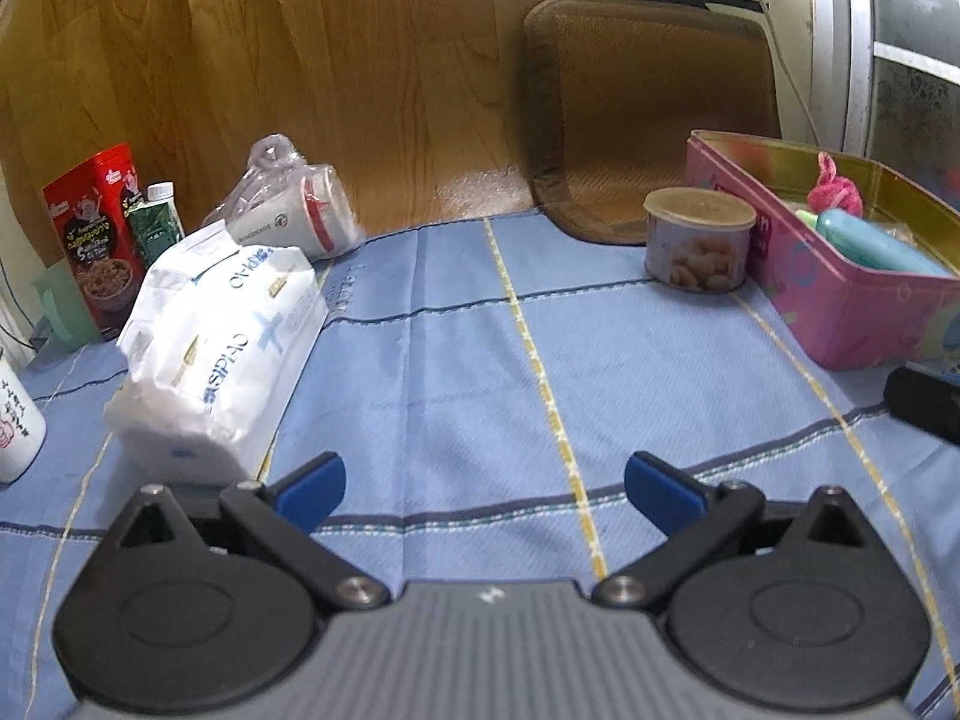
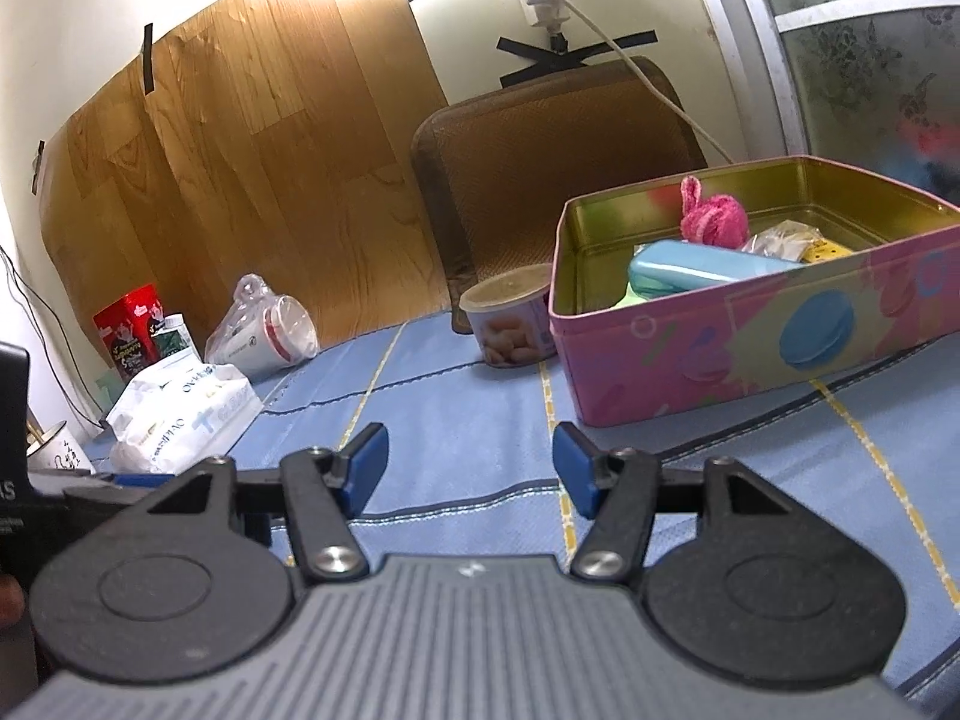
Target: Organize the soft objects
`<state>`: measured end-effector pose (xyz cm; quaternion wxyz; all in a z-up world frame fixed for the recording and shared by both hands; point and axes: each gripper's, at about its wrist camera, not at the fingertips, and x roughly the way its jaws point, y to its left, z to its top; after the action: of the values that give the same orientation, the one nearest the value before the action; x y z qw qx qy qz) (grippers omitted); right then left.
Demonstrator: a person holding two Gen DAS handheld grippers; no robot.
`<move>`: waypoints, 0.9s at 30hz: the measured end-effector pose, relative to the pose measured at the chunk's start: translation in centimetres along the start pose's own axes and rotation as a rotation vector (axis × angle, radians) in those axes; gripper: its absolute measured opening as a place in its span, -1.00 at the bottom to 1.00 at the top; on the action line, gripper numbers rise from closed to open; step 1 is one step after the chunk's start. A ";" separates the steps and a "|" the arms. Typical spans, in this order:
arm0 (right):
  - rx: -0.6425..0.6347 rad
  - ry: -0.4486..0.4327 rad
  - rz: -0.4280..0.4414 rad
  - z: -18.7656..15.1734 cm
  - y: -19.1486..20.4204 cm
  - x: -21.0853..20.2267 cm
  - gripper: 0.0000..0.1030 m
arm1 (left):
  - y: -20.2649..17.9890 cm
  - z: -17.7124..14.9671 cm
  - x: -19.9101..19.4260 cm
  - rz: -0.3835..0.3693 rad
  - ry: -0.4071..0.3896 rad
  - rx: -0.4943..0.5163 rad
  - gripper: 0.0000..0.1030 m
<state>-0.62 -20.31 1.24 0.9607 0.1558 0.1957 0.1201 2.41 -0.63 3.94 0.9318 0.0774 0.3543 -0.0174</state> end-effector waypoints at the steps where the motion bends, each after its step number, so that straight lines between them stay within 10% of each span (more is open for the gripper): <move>1: 0.000 -0.005 -0.002 0.0 0.0 -0.1 0.24 | -0.1 -0.1 0.0 0.004 0.000 0.002 0.99; 27: 0.058 -0.065 -0.049 -0.2 -0.8 -1.3 0.28 | -2.1 -0.2 -1.9 0.005 -0.057 0.093 0.99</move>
<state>-1.71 -21.39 1.21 0.9643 0.1828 0.1716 0.0855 0.65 -2.69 4.77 0.9369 0.1207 0.3262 -0.0338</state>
